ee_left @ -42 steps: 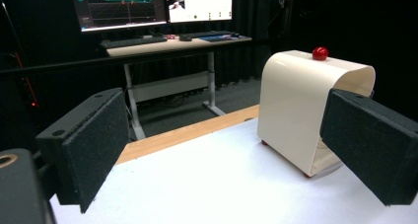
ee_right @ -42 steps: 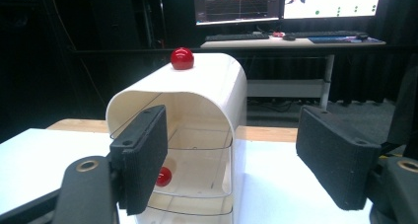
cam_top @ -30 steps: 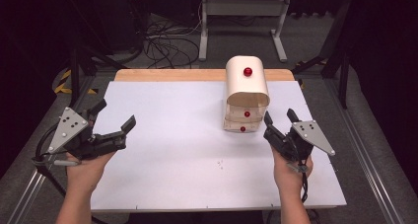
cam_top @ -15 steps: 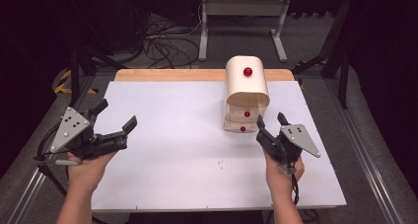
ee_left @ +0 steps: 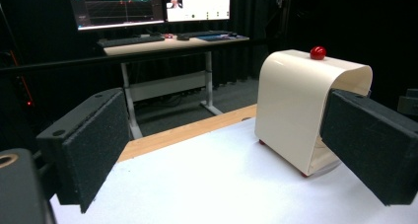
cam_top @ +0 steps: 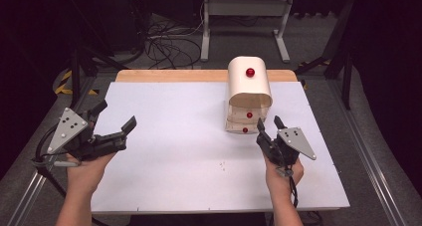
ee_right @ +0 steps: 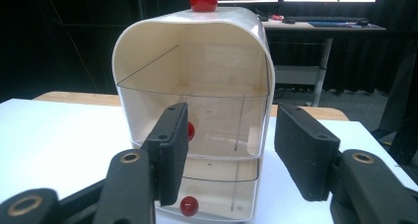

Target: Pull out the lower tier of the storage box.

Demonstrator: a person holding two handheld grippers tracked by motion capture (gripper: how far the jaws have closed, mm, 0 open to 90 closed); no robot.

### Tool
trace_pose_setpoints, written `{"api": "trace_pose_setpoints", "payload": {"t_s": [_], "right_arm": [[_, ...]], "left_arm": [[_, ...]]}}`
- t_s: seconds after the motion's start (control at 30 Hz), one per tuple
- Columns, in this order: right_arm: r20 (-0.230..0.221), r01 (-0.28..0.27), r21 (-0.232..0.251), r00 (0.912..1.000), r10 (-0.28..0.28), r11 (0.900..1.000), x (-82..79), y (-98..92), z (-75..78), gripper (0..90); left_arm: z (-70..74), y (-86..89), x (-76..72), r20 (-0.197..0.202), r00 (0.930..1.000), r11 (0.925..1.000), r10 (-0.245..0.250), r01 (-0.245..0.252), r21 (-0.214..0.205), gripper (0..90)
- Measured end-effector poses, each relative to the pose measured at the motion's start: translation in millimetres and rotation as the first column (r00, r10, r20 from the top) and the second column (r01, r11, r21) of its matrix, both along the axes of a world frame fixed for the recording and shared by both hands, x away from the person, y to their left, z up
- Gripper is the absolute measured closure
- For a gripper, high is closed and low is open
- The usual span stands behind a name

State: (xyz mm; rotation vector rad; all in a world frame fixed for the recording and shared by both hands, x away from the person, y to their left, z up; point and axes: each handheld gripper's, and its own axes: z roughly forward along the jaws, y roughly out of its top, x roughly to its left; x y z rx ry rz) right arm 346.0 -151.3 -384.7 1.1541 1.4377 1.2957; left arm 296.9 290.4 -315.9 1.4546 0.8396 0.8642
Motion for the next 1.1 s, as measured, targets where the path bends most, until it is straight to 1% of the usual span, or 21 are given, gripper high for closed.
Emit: {"api": "trace_pose_setpoints", "payload": {"t_s": [0.13, 0.23, 0.37, 0.47, 0.53, 0.73, 0.77, 0.9, 1.1], "right_arm": [[-0.001, 0.002, -0.004, 1.0, -0.002, 1.0, 0.5, 0.8, -1.5, 48.6], [0.0, 0.004, 0.002, 1.0, -0.004, 1.0, 0.7, 0.0, -1.9, 49.1], [-0.003, 0.001, 0.014, 1.0, -0.001, 0.9999, 1.1, 0.2, -3.7, 49.2], [-0.007, 0.001, 0.02, 1.0, -0.001, 0.9998, 1.9, 2.5, -5.9, 50.1], [-0.014, -0.002, 0.026, 0.9999, 0.003, 0.9996, 2.4, 4.1, -7.1, 50.5], [-0.016, 0.002, 0.022, 0.9999, -0.001, 0.9998, 3.7, 5.8, -10.9, 51.3], [-0.016, 0.001, 0.024, 0.9999, -0.001, 0.9997, 3.9, 5.9, -11.6, 51.3], [-0.021, 0.002, 0.033, 0.9998, -0.002, 0.9995, 5.1, 6.1, -13.6, 51.5], [-0.03, 0.004, 0.046, 0.9995, -0.003, 0.9989, 6.7, 7.1, -16.5, 51.6]], "left_arm": [[-0.3, 0.3, 0.5, -0.004, 1.0, 0.9999, -0.002, 0.002, 0.013, 5.6], [-0.8, 0.4, 1.1, -0.004, 1.0, 0.9999, 0.0, 0.0, 0.015, 5.7], [-0.8, 0.5, 1.1, -0.006, 1.0, 0.9999, -0.006, 0.006, 0.011, 5.7], [-1.0, 0.3, 1.4, -0.003, 1.0, 0.9998, -0.007, 0.007, 0.016, 5.6], [-1.4, -0.4, 1.6, -0.004, 0.9999, 0.9998, -0.01, 0.01, 0.016, 5.6], [-1.4, -0.7, 1.4, -0.004, 0.9999, 0.9998, -0.011, 0.011, 0.015, 5.6], [-1.5, -0.6, 1.6, -0.006, 0.9999, 0.9997, -0.012, 0.012, 0.02, 5.7], [-3.1, -0.6, 3.2, -0.017, 0.9998, 0.9998, -0.014, 0.014, 0.016, 6.1], [-3.3, -1.0, 3.3, -0.015, 0.9998, 0.9997, -0.016, 0.016, 0.019, 6.1]]}}
